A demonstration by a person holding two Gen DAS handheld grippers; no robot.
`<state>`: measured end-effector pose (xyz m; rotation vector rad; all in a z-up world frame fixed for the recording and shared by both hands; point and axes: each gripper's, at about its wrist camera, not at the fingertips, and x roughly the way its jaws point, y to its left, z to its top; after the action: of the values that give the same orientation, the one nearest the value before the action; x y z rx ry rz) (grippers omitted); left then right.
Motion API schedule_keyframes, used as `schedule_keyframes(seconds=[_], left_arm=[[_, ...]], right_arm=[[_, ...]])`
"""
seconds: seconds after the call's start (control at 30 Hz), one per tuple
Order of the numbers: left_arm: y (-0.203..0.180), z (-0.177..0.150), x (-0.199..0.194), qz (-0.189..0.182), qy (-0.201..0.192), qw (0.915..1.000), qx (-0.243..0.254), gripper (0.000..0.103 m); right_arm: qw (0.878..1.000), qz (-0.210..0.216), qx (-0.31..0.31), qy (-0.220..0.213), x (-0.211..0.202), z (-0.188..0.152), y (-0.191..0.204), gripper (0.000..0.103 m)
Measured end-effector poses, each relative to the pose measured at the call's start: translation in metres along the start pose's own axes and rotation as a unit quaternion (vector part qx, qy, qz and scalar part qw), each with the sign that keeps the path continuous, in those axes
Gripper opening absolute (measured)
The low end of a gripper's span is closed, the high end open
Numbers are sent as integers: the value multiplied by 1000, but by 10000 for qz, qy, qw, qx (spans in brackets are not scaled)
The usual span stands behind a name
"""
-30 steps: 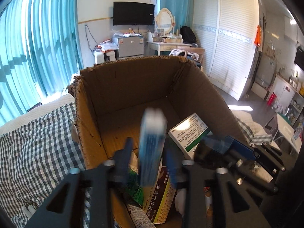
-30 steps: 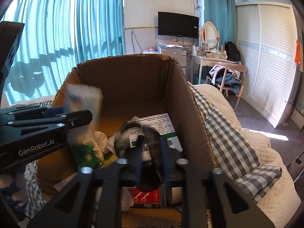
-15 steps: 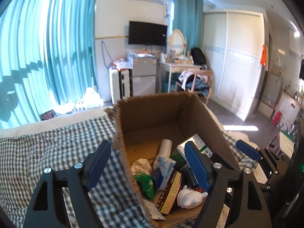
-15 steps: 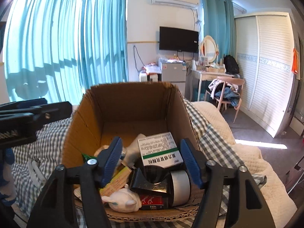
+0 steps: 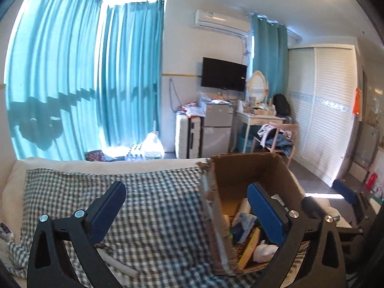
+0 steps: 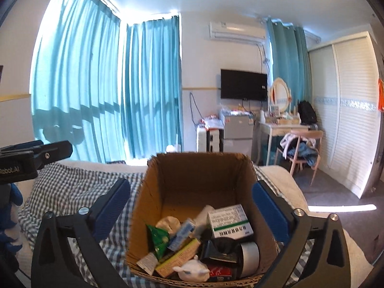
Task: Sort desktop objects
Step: 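Move both open tools back to the remaining items on the blanket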
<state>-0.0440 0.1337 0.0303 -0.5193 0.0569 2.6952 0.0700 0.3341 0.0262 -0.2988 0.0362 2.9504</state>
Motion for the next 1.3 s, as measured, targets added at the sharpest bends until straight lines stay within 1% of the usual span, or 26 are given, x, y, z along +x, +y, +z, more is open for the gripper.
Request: schedule_keyframes(seconds=[0.07,0.17,0.23,0.33,0.4,0.47,0.6,0.67,0.73,0.77,0.83,0.9,0.93,0.97,1.03,1.13,1.23,1.3], left_arm=[[12,0,-8,187,-87,9998,-13,103],[27,-2,-21,458,-220,9987,3,103],[38,-4,-25,631,-204,9978,65,103],[56,-8,-31,901,-185,9956,180,103],[72,-13,-33,1170,-98,9929,170,103],[90,-18,-34,1491,32,9888,-20,103],[120,-29,-33,1816,185,9828,-277,103],[137,-37,-30,2039,372,9773,-434,103],[155,-46,-26,2169,487,9732,-591,103],[161,-52,-25,2187,516,9722,-661,103],[175,-61,-19,2268,578,9686,-839,103],[186,-72,-11,2376,556,9651,-952,103],[189,-77,-7,2469,558,9629,-939,103],[191,-84,1,2553,652,9607,-872,103],[192,-94,14,2535,809,9610,-753,103],[191,-106,32,2407,1036,9623,-723,103],[190,-116,46,2135,1303,9640,-900,103],[193,-121,50,1987,1281,9655,-1092,103]], right_arm=[[9999,38,3,-162,-5,3,5,103],[9994,193,30,-272,-8,6,12,103],[9991,282,52,-319,-8,6,18,103],[9992,367,84,-157,-2,5,28,103],[9987,500,1,-116,3,2,39,103],[9980,621,-53,-128,6,-2,49,103],[9956,928,-43,-90,15,-14,67,103],[9939,1099,-19,-54,20,-20,77,103],[9934,1144,-43,1,26,-26,85,103],[9924,1222,-118,61,30,-30,92,103],[9889,1412,-341,326,41,-40,105,103],[9882,1374,-495,454,50,-51,118,103],[9876,1369,-579,511,55,-57,124,103],[9864,1374,-688,591,61,-64,132,103],[9840,1419,-842,667,68,-75,144,103],[9783,1632,-1125,605,71,-92,160,103],[9708,1779,-1475,652,75,-115,177,103],[9653,1876,-1589,883,84,-131,187,103]])
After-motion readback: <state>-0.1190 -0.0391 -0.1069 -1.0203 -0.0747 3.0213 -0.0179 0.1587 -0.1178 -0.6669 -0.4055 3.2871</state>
